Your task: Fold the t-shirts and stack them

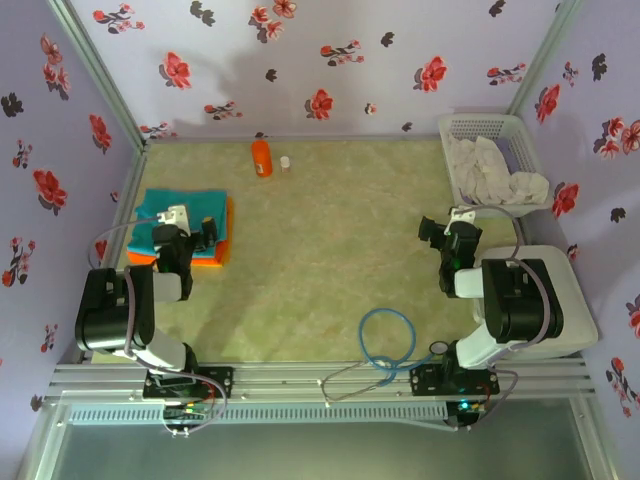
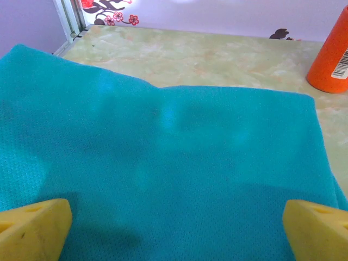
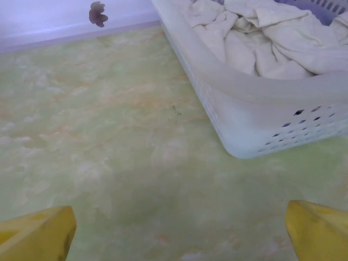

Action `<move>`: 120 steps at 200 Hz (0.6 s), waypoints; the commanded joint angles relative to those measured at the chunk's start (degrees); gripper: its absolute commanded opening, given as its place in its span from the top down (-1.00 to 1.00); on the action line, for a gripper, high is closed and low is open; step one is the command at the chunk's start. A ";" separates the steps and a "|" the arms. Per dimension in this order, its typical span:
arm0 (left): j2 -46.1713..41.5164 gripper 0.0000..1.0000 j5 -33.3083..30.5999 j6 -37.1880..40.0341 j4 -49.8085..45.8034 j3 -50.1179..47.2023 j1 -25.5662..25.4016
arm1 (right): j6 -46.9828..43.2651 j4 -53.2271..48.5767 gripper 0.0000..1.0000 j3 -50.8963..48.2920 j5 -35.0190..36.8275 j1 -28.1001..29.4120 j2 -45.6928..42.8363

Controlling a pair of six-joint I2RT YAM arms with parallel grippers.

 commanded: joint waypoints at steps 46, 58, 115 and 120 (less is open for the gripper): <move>0.46 -0.99 -0.91 1.11 0.98 0.41 -0.40 | -0.75 -0.25 -0.98 1.00 -0.34 -0.27 -0.27; 0.49 -1.00 -0.95 1.11 1.03 0.41 -0.43 | -0.77 -0.23 -0.99 0.95 -0.34 -0.27 -0.32; 0.54 -1.00 -0.81 1.28 0.70 0.66 -0.44 | -0.77 -0.18 -0.98 0.94 -0.41 -0.27 -0.27; 0.58 -0.99 -0.77 1.28 0.56 0.67 -0.42 | -0.78 -0.24 -0.98 0.90 -0.34 -0.27 -0.23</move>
